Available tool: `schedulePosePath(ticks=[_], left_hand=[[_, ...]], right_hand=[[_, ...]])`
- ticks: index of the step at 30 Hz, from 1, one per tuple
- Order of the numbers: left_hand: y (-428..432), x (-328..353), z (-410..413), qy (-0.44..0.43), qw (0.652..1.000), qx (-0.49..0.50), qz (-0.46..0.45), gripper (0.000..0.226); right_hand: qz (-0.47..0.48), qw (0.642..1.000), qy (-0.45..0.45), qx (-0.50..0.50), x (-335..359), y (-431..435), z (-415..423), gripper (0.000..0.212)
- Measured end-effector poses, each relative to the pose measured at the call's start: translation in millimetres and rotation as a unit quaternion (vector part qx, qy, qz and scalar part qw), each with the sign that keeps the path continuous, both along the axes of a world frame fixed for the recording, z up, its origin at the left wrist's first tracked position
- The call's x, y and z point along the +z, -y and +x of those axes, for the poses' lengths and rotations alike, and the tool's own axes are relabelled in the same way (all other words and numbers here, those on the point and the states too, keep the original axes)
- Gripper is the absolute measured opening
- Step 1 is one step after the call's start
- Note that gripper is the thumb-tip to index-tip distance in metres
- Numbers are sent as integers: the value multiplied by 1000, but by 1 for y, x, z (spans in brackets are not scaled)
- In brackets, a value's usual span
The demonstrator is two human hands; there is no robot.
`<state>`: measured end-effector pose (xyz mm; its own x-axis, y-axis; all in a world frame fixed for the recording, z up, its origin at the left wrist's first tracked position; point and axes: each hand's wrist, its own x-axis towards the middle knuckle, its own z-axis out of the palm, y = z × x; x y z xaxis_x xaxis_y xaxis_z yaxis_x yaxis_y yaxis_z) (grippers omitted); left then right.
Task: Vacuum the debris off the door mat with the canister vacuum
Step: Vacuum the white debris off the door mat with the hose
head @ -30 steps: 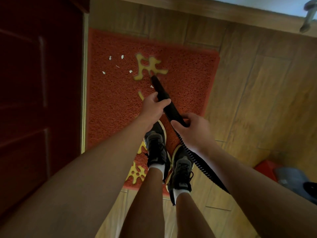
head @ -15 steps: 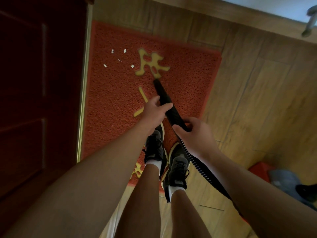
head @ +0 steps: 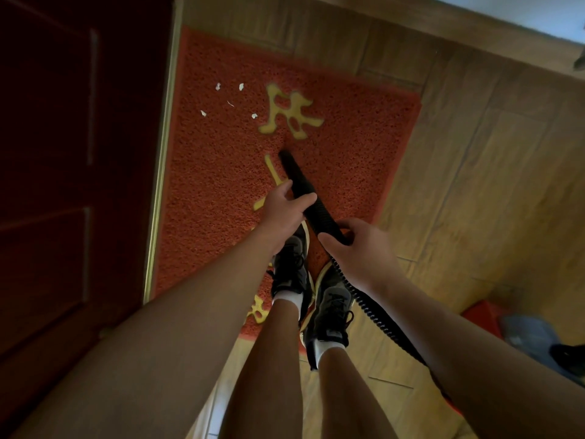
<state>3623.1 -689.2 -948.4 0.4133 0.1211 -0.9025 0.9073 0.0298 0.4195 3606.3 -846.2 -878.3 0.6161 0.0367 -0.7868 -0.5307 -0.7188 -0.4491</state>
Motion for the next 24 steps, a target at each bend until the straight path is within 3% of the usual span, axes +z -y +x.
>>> schedulePosePath(ticks=[3, 10, 24], left_hand=[[-8, -2, -1, -9, 1000, 10, 10, 82], [-22, -5, 6, -9, 999, 38, 3, 70], [-41, -2, 25, 1, 998, 56, 17, 72]], right_hand=[[-1, 1000, 7, 19, 0, -7, 4, 28], [-1, 999, 13, 38, -4, -21, 12, 29], [1, 998, 16, 65, -3, -43, 33, 24]])
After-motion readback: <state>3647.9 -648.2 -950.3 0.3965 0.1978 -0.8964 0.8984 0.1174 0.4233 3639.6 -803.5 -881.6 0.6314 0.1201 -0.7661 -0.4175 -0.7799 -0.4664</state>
